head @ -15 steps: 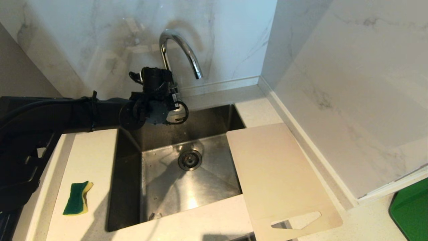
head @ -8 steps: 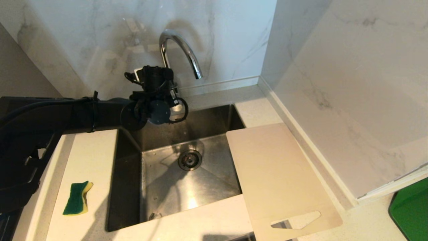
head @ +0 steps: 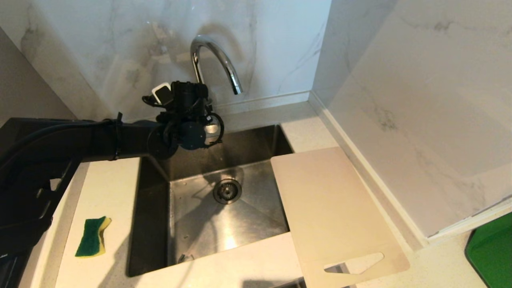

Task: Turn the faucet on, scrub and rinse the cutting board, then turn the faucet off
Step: Turn on the tap

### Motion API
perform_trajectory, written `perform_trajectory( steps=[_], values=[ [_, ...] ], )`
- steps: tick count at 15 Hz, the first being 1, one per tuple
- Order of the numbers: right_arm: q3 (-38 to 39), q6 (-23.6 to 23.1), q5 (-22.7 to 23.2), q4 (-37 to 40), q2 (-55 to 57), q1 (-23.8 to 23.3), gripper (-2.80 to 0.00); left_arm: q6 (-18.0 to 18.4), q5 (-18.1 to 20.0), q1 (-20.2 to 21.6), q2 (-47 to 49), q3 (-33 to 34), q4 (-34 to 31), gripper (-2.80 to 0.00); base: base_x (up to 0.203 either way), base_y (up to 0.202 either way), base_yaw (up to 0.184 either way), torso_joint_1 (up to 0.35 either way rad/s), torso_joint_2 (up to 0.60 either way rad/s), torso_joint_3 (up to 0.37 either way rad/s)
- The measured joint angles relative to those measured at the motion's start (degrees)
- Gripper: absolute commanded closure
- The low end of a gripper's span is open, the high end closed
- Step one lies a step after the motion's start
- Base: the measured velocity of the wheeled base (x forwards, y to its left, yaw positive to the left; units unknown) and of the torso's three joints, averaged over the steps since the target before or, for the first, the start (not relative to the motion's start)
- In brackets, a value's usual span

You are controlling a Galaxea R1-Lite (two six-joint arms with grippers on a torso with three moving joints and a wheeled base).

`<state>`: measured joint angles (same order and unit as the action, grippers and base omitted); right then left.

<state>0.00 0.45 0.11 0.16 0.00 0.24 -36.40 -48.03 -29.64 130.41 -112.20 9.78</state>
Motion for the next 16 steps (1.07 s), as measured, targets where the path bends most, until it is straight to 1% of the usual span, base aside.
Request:
perform_trajectory(
  steps=[1, 3, 5, 7, 9, 12, 13, 16],
  values=[
    [0.0, 0.0, 0.0, 0.0, 0.0, 0.0, 0.0, -1.0, -0.8, 0.3, 0.3, 0.1, 0.0, -2.8, 0.0, 0.0, 0.0, 0.0, 0.0, 0.0],
    [0.0, 0.0, 0.0, 0.0, 0.0, 0.0, 0.0, -1.7, -2.0, 0.4, 1.0, 0.1, 0.1, -2.8, 0.0, 0.0, 0.0, 0.0, 0.0, 0.0],
    [0.0, 0.0, 0.0, 0.0, 0.0, 0.0, 0.0, -2.1, -2.0, 0.4, 1.5, 0.1, 0.1, -2.8, 0.0, 0.0, 0.0, 0.0, 0.0, 0.0],
    [0.0, 0.0, 0.0, 0.0, 0.0, 0.0, 0.0, -1.7, -1.8, 0.7, 1.8, 0.1, 0.9, -2.8, 0.0, 0.0, 0.0, 0.0, 0.0, 0.0],
    [0.0, 0.0, 0.0, 0.0, 0.0, 0.0, 0.0, -0.1, -1.8, 1.2, 2.5, 0.1, 3.5, -2.8, 0.0, 0.0, 0.0, 0.0, 0.0, 0.0],
    [0.0, 0.0, 0.0, 0.0, 0.0, 0.0, 0.0, 5.0, -2.2, 2.5, 3.8, 0.0, 9.4, -2.8, 0.0, 0.0, 0.0, 0.0, 0.0, 0.0],
    [0.0, 0.0, 0.0, 0.0, 0.0, 0.0, 0.0, 6.1, -2.2, 2.7, 4.2, 0.0, 11.1, -2.8, 0.0, 0.0, 0.0, 0.0, 0.0, 0.0],
    [0.0, 0.0, 0.0, 0.0, 0.0, 0.0, 0.0, 6.8, -2.0, 3.5, 5.6, 0.0, 12.0, -2.8, 0.0, 0.0, 0.0, 0.0, 0.0, 0.0]
  ],
)
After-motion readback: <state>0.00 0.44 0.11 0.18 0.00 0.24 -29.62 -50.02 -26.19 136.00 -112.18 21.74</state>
